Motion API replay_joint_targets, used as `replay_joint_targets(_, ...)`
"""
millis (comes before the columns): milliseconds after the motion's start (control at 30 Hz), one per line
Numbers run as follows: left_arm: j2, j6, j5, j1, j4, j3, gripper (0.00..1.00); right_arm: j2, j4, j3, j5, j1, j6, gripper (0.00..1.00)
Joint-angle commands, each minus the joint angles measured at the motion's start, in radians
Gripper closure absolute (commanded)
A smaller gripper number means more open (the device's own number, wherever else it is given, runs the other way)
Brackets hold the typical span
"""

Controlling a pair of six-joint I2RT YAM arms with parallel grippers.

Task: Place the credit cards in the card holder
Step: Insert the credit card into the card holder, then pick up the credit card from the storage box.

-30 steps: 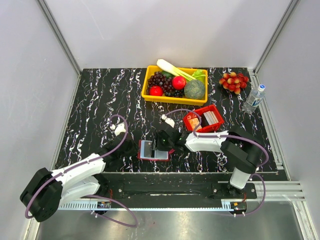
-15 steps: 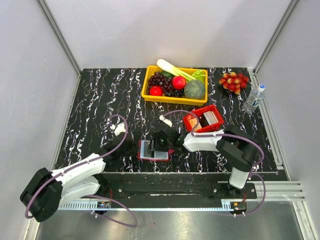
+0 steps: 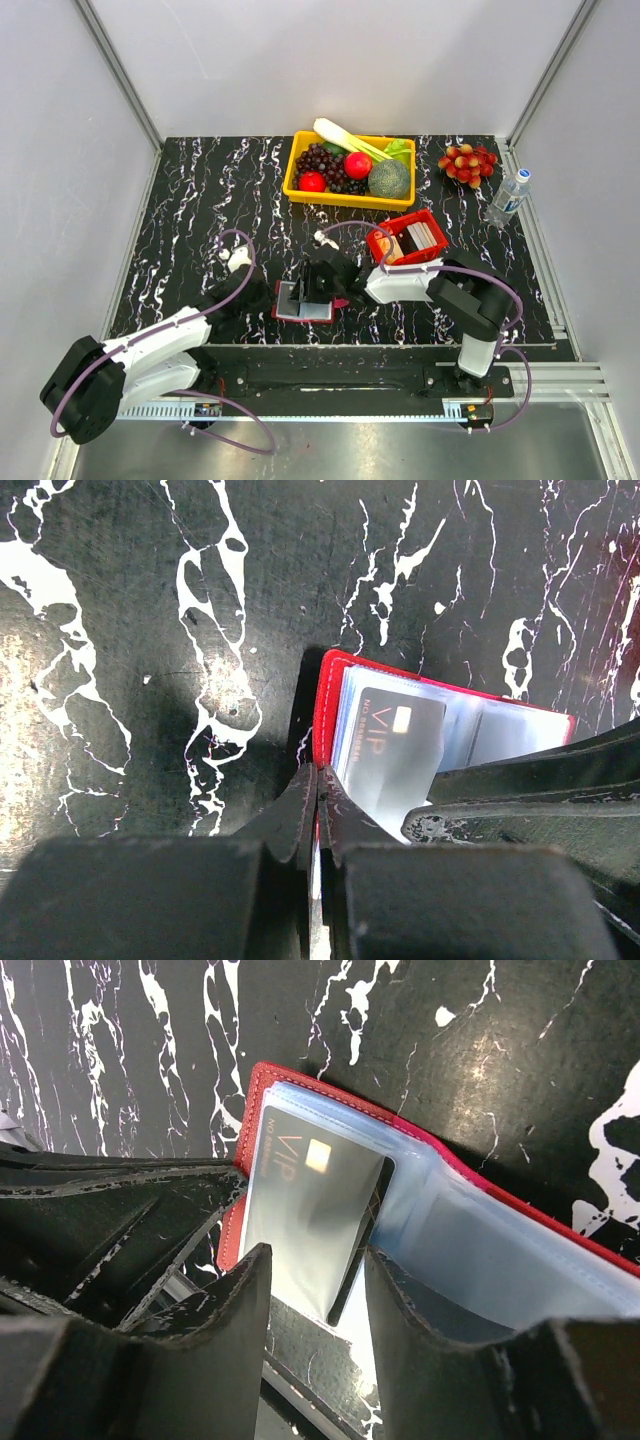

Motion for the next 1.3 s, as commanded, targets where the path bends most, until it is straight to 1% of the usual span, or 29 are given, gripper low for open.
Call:
replay_joint_targets(0,-0.017,0.002,0.016,-0.003,0.048,0.016,1.0,-0.033,0.152,-0.035,-0.035,0.007,0.01,0.55)
replay_joint_targets(67,-0.021,0.002,0.015,-0.003,0.045,0.016,1.0,-0.042,0.158,-0.047,-0.023,0.004,0.016,0.55)
replay_joint_targets(200,-0.029,0.004,0.002,-0.005,0.028,0.02,1.0,-0.079,0.036,-0.024,0.054,0.004,-0.028,0.53)
replay_joint_targets(367,-0.049,0.002,-0.013,-0.005,0.013,0.017,1.0,-0.227,-0.082,-0.026,0.174,-0.036,-0.131,0.51)
replay_joint_targets(433,-0.06,0.005,-0.017,-0.005,0.009,0.02,1.0,-0.301,-0.139,-0.012,0.244,-0.06,-0.209,0.51)
replay_joint_targets(467,-0.061,0.005,-0.016,-0.003,0.006,0.022,1.0,-0.333,-0.214,-0.003,0.29,-0.073,-0.244,0.51)
replay_joint_targets(533,-0.064,0.008,-0.013,-0.003,0.003,0.028,1.0,-0.384,-0.299,0.019,0.394,-0.099,-0.339,0.51)
replay_joint_targets(600,-0.064,0.015,-0.007,-0.003,0.006,0.034,1.0,-0.405,-0.393,0.039,0.496,-0.157,-0.392,0.5)
replay_joint_targets(633,-0.064,0.016,-0.004,-0.005,0.008,0.036,1.0,-0.412,-0.427,0.045,0.516,-0.191,-0.418,0.5)
replay_joint_targets(700,-0.064,0.021,-0.001,-0.003,0.008,0.039,1.0,-0.416,-0.472,0.053,0.548,-0.272,-0.471,0.5)
replay_joint_targets(733,-0.064,0.021,-0.001,-0.005,0.009,0.039,1.0,-0.418,-0.478,0.051,0.539,-0.318,-0.496,0.5)
replay_joint_targets(833,-0.063,0.025,0.001,-0.003,0.017,0.037,1.0,-0.396,-0.489,0.062,0.427,-0.457,-0.548,0.5)
replay_joint_targets(900,-0.058,0.027,0.002,-0.003,0.02,0.039,1.0,-0.363,-0.497,0.079,0.399,-0.508,-0.58,0.5)
replay_joint_targets(1000,-0.046,0.03,0.007,-0.003,0.022,0.046,1.0,-0.295,-0.523,0.12,0.445,-0.533,-0.633,0.5)
replay_joint_targets(1133,-0.038,0.035,0.012,-0.003,0.028,0.049,1.0,-0.203,-0.546,0.178,0.468,-0.544,-0.699,0.49)
replay_joint_targets(1267,-0.035,0.036,0.013,0.003,0.028,0.051,1.0,-0.137,-0.581,0.227,0.548,-0.544,-0.732,0.49)
